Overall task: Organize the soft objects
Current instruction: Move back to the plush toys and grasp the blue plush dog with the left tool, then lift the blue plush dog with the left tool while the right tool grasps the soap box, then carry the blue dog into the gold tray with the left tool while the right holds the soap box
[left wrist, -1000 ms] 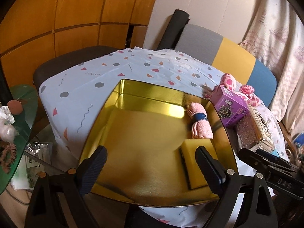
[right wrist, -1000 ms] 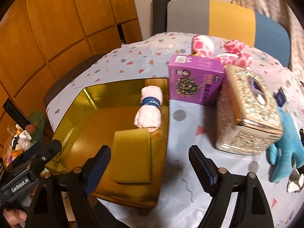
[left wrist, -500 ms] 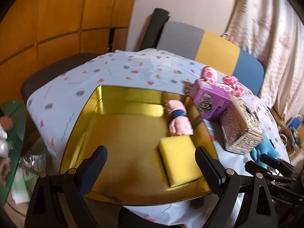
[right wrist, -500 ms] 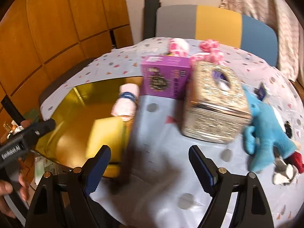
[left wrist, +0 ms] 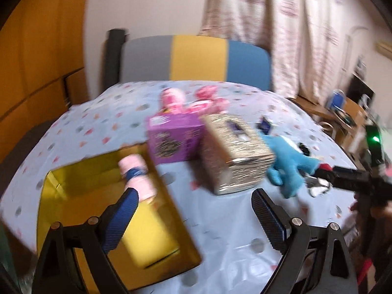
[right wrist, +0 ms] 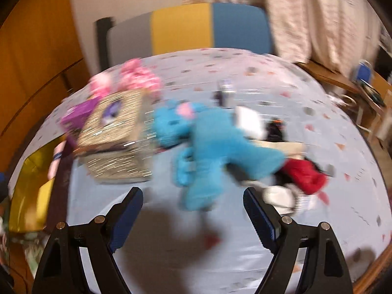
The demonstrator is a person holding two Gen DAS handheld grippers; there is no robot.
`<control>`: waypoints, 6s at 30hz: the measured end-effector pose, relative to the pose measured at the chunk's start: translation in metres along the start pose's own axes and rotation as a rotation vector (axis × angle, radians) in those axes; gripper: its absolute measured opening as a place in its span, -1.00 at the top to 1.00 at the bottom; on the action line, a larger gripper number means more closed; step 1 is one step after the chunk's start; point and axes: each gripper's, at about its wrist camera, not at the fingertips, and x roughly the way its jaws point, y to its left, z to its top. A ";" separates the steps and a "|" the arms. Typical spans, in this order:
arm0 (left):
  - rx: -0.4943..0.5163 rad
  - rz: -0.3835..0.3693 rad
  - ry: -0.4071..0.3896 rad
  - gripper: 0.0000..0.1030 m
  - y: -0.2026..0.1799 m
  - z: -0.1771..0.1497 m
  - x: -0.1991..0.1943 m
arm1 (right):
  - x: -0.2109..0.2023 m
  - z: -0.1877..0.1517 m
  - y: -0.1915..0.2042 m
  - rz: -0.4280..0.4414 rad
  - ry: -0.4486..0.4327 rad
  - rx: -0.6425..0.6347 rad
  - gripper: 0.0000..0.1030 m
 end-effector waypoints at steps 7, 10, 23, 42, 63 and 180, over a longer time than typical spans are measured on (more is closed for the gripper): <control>0.219 -0.140 -0.005 -0.55 -0.063 0.042 0.015 | 0.007 0.016 -0.072 -0.094 -0.045 0.121 -0.66; 0.314 -0.230 0.023 -0.52 -0.092 0.063 0.030 | 0.016 0.015 -0.101 -0.064 -0.037 0.231 -0.66; 0.643 -0.236 0.249 -0.65 -0.201 0.111 0.161 | 0.010 0.006 -0.151 0.105 -0.094 0.515 -0.66; 0.812 -0.068 0.521 -0.59 -0.230 0.088 0.284 | 0.008 0.006 -0.157 0.152 -0.113 0.540 -0.66; 0.738 -0.112 0.264 0.22 -0.214 0.102 0.212 | 0.013 0.005 -0.159 0.134 -0.090 0.559 -0.66; -0.046 -0.274 0.029 0.24 -0.052 -0.024 0.028 | 0.097 -0.034 -0.013 0.089 0.401 -0.102 0.54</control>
